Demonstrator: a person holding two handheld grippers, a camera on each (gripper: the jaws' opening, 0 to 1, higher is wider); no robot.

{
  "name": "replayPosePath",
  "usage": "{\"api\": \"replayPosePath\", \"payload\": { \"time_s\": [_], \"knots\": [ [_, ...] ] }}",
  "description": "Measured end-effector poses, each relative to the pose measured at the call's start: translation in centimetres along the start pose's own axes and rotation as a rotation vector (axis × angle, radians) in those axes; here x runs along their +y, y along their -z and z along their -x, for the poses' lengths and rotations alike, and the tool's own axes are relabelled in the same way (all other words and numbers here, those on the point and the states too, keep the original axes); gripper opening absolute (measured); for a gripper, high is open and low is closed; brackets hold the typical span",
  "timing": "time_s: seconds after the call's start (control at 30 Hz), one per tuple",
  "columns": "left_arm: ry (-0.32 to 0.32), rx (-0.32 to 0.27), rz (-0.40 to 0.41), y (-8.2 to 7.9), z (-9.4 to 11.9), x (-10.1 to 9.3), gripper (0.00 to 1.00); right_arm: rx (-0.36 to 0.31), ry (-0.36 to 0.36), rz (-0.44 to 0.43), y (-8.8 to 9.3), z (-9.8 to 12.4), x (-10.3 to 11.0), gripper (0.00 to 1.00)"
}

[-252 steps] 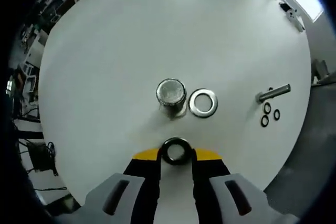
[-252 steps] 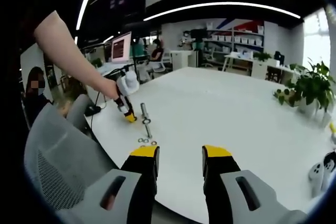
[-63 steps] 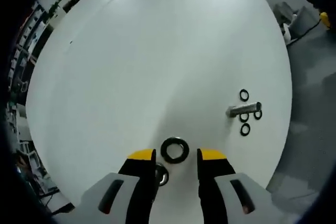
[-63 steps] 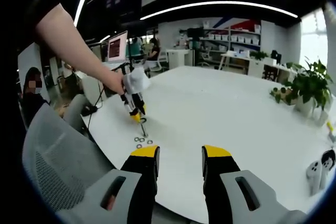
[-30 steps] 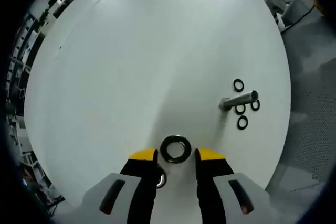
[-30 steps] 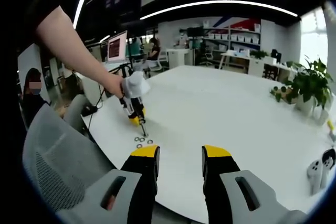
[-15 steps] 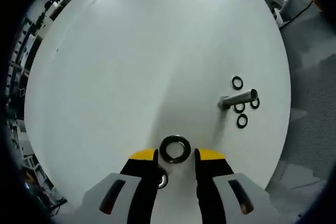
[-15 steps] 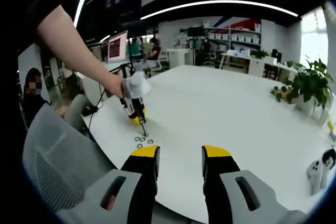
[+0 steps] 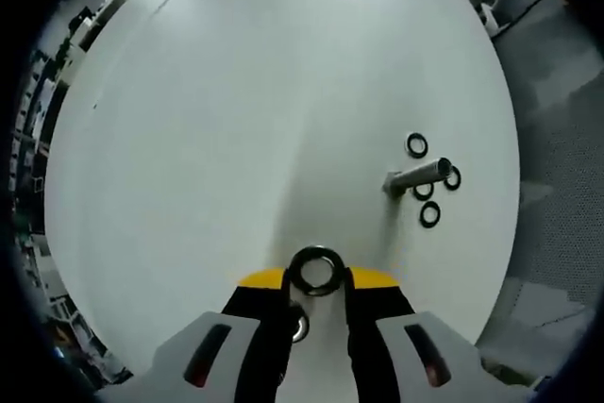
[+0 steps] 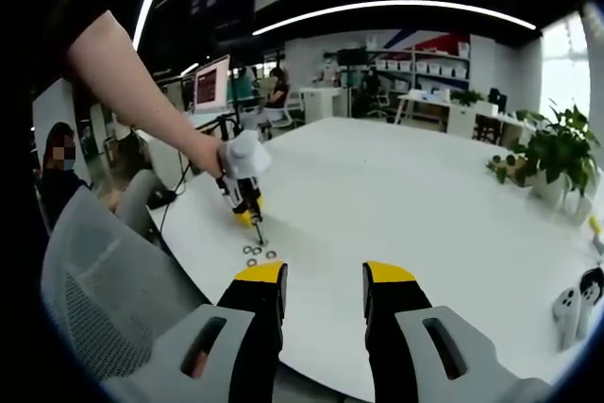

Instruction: Place the washer onto the threaded stud by aligning its center hole with the stud, sliding it down to the base, and recovering from edge contact or off-axis alignment until the washer reaches the visible bottom stop.

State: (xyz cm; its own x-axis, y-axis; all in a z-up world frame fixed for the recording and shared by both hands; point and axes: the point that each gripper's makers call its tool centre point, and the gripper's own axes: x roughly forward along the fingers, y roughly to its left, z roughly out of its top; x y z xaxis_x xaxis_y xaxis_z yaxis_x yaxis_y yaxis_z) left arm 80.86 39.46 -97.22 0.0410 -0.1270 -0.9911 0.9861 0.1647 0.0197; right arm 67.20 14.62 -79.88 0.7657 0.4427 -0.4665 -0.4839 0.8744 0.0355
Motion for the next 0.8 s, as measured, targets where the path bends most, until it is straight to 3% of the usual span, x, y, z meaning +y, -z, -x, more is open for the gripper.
{"api": "replayPosePath", "payload": {
  "time_s": [0.8],
  "knots": [
    [-0.028,-0.054,0.07,0.14,0.36,0.0,0.19,0.001,-0.002,0.002,-0.03,0.0,0.0,0.34]
  ]
}}
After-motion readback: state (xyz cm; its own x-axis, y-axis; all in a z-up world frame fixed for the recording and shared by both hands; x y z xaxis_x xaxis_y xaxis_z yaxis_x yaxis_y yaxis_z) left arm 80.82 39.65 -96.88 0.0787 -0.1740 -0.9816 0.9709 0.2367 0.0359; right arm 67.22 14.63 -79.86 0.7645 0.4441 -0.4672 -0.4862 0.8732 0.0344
